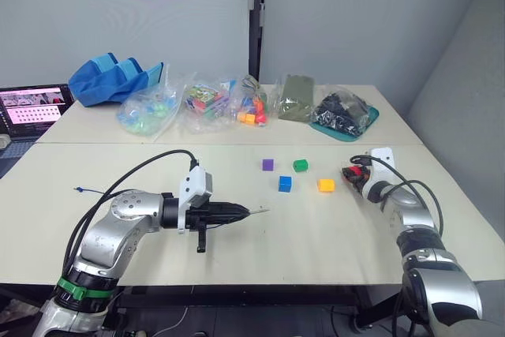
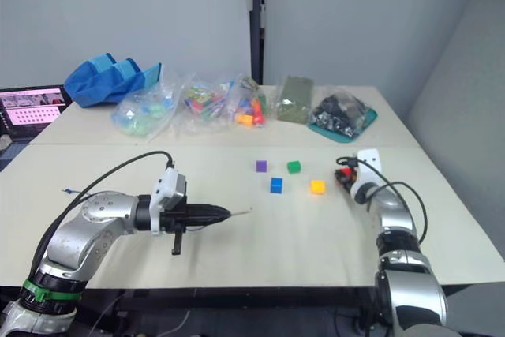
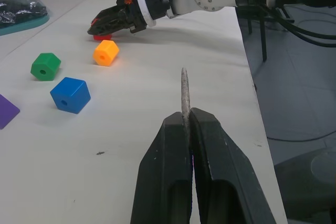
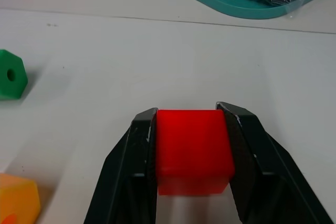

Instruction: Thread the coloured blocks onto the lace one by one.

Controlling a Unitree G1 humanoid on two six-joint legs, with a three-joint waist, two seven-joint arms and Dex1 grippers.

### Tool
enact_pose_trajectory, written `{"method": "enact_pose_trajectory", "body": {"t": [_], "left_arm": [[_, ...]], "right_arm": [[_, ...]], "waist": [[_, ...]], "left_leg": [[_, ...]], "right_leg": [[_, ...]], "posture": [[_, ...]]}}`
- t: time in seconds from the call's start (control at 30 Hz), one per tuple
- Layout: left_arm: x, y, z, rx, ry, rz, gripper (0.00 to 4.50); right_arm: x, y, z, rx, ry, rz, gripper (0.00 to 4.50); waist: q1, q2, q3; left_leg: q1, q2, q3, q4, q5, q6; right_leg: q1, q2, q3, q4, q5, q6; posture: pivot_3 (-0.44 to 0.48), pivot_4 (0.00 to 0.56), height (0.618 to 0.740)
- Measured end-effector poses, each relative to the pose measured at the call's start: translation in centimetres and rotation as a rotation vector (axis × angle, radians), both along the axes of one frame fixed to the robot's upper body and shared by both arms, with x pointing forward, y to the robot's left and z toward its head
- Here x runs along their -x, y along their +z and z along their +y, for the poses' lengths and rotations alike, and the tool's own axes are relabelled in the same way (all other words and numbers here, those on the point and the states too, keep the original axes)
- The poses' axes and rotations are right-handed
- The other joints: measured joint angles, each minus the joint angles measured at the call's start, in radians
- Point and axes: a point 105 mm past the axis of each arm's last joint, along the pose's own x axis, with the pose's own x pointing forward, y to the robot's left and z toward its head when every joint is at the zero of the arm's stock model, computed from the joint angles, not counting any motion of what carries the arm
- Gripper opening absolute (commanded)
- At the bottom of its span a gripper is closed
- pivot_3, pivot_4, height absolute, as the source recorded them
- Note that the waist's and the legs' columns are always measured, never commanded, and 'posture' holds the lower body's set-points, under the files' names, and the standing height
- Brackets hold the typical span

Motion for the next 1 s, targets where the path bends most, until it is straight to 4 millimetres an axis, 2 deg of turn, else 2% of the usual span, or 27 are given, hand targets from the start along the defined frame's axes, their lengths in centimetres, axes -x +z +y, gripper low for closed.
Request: {"method": "enact_pose_trajectory", "body": {"t": [0.1,0.23,0.33,0.4,0.47,0.53,0.67,1.0], "left_arm": [[-0.1,0.0,-0.4,-0.002,-0.023,0.005,0.00],[-0.4,-0.4,-0.7,-0.007,-0.051,0.008,0.00],[-0.6,-0.7,-1.0,-0.014,-0.071,0.021,0.00],[-0.7,-0.8,-1.2,-0.011,-0.089,0.023,0.00],[-1.0,-0.9,-1.5,-0.021,-0.110,0.020,0.00],[-1.3,-1.0,-1.6,-0.025,-0.126,0.017,0.00],[-1.8,-1.2,-2.1,-0.042,-0.159,0.010,0.00],[-2.1,-1.8,-2.0,-0.072,-0.173,0.010,0.00]], "right_arm": [[0.5,0.8,-0.3,-0.039,-0.004,-0.028,1.18],[2.3,1.9,-0.4,-0.074,-0.003,-0.057,1.18],[4.5,2.8,1.1,-0.072,0.035,-0.063,1.18],[6.0,3.1,3.4,-0.082,0.091,-0.056,1.18],[7.6,2.7,5.8,-0.107,0.128,-0.040,1.18],[9.1,1.6,8.3,-0.141,0.151,0.001,1.18],[10.6,0.2,11.3,-0.221,0.119,0.050,1.18],[11.9,-1.7,12.8,-0.244,0.061,0.122,1.18]], "waist": [[-0.001,0.000,0.000],[0.000,0.000,0.000],[0.001,0.001,0.000],[-0.001,0.001,0.000],[-0.001,0.001,0.000],[-0.001,0.001,0.000],[0.000,0.001,0.000],[0.000,0.001,0.000]], "left_leg": [[0.000,0.000,0.000,0.000,0.000,0.000],[0.000,0.000,0.000,0.000,0.000,0.000],[0.000,0.000,0.000,-0.001,0.000,0.000],[0.000,0.000,0.000,-0.001,0.000,0.000],[0.000,0.000,0.000,0.000,0.000,0.000],[0.000,0.000,0.000,0.000,0.000,0.000],[-0.001,0.000,0.000,0.000,0.000,0.000],[-0.001,0.000,0.000,0.000,0.000,0.000]], "right_leg": [[0.000,0.000,0.000,0.000,0.000,0.000],[0.000,0.000,0.000,0.000,0.000,0.000],[-0.001,0.000,0.000,0.000,0.000,0.000],[-0.001,0.000,0.000,0.001,0.000,0.000],[-0.001,0.000,0.000,0.001,0.000,0.000],[-0.001,0.000,0.000,0.001,0.000,0.000],[-0.001,0.000,0.000,0.001,0.000,0.000],[-0.002,0.000,0.000,0.001,0.000,0.000]], "posture": [[0.000,0.150,0.717],[0.000,0.150,0.717],[0.000,0.150,0.717],[0.000,0.150,0.717],[0.000,0.150,0.717],[0.000,0.150,0.717],[0.000,0.150,0.717],[0.000,0.150,0.717]]}}
